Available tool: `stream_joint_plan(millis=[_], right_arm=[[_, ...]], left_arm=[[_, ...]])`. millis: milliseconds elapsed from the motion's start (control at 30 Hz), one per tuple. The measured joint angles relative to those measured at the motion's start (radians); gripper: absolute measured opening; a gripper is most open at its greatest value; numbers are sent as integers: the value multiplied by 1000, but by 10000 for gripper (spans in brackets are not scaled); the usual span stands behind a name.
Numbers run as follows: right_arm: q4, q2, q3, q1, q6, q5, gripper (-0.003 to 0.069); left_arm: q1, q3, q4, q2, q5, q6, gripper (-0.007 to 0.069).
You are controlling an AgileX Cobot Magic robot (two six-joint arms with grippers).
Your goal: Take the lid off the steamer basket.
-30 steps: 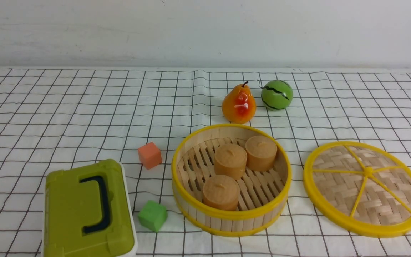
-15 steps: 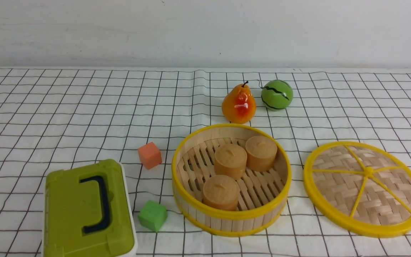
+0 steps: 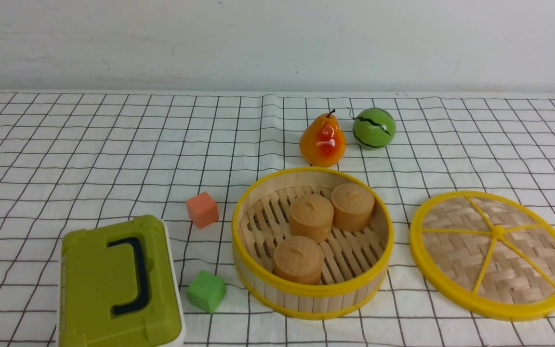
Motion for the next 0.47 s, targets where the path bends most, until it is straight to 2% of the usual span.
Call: stream_joint_plan(millis=[467], right_arm=[[0,0,0,0,0,0,41]], left_arm=[[0,0,0,0,0,0,239]])
